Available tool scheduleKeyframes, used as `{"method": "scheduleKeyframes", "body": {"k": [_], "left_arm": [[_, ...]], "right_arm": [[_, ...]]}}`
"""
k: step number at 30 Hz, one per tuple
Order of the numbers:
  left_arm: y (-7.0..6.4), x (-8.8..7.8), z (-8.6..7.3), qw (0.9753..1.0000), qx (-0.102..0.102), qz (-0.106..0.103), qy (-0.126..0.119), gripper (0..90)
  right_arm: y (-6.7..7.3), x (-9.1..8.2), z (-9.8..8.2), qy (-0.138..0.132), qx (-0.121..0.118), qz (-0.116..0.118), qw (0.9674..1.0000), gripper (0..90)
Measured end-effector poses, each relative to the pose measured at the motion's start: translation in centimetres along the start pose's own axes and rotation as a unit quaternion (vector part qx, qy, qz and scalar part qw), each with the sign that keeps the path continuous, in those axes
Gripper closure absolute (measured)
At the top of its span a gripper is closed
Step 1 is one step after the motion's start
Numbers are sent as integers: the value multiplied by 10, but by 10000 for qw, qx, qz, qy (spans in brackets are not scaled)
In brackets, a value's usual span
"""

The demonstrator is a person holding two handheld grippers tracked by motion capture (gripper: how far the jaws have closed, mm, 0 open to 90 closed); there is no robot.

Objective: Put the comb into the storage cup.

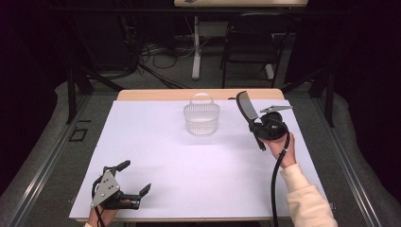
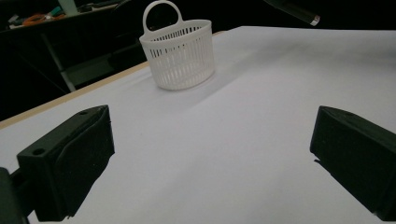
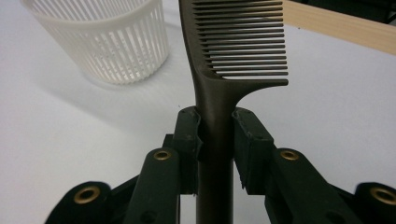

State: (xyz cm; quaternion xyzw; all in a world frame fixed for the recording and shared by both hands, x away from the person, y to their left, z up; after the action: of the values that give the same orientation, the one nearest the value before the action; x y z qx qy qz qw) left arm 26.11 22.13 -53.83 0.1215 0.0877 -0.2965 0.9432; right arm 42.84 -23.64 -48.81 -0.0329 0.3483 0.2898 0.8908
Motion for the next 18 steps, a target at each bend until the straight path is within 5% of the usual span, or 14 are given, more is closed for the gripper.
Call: {"method": "scheduleKeyframes", "body": {"k": [18], "left_arm": [[0,1,0,10000,-1,14,1,0]], "right_arm": [[8,4,8,-316,-200,-25,9993,725]]}}
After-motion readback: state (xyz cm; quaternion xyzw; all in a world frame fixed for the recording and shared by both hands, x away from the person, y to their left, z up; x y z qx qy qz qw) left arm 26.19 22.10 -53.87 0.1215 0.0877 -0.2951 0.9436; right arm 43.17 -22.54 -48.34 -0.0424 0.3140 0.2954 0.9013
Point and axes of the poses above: each handheld gripper's, and its own axes: x roughly forward along the jaws, z roughly out of its top, y roughly to its left, the point moved 3 cm from there along x, roughly forward along the jaws, and after that the axes turned 9 degrees about z, right-handed, at the moved point
